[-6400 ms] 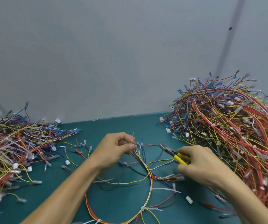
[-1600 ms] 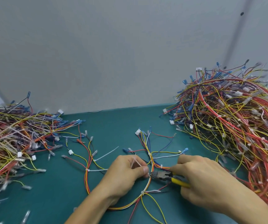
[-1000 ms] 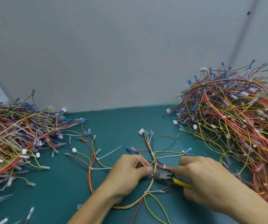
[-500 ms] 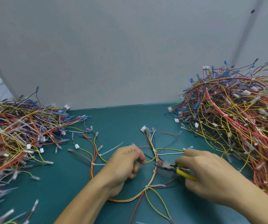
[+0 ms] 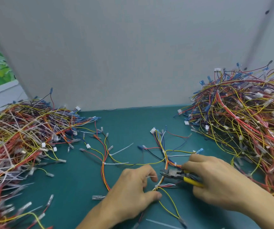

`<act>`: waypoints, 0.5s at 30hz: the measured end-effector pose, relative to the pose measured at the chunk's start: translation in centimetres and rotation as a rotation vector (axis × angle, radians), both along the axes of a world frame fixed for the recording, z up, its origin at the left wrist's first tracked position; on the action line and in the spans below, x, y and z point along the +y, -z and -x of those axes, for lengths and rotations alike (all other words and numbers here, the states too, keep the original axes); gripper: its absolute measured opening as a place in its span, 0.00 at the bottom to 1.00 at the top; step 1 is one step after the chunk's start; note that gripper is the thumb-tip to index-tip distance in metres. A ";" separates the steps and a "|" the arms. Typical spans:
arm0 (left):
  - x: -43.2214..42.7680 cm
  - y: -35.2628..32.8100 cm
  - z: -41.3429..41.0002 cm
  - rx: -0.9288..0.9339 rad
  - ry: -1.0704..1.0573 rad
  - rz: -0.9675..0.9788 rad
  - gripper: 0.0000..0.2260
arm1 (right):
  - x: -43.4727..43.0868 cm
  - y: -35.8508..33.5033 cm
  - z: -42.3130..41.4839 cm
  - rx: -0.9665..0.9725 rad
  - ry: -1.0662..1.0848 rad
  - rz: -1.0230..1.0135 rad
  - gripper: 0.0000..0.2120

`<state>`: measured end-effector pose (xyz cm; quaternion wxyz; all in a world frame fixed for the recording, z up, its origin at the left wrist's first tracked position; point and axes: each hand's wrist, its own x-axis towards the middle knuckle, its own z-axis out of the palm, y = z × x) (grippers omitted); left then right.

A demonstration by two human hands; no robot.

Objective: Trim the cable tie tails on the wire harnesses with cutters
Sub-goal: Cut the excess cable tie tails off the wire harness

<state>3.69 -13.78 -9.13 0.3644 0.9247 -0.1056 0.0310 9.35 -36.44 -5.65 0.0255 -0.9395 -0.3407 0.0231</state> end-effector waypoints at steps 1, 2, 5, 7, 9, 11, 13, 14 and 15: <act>-0.2 0.3 0.0 -0.024 -0.014 -0.002 0.11 | 0.0 0.0 0.0 0.004 -0.002 0.006 0.14; -0.3 0.5 -0.1 -0.048 -0.022 0.002 0.12 | 0.0 0.0 0.0 0.010 -0.003 0.011 0.14; -0.4 0.8 -0.2 -0.124 -0.032 -0.003 0.11 | 0.0 0.1 0.0 0.012 -0.007 0.018 0.14; -0.3 0.7 -0.5 -0.152 -0.037 -0.009 0.08 | -0.1 0.1 -0.1 0.016 -0.012 0.026 0.13; -0.1 0.5 -0.7 -0.126 -0.047 0.013 0.05 | -0.1 0.1 -0.1 0.025 -0.016 0.037 0.11; 0.2 0.5 -1.2 -0.044 -0.058 0.068 0.04 | -0.1 0.1 -0.1 0.025 -0.026 0.046 0.10; 0.5 0.5 -1.5 0.033 -0.076 0.135 0.03 | 0.0 0.2 -0.1 0.023 -0.042 0.050 0.11; 0.6 0.5 -1.6 0.063 -0.081 0.161 0.03 | 0.1 0.2 0.0 0.022 -0.051 0.049 0.13; 0.6 0.5 -1.7 0.091 -0.082 0.184 0.03 | 0.2 0.2 0.0 0.019 -0.058 0.049 0.14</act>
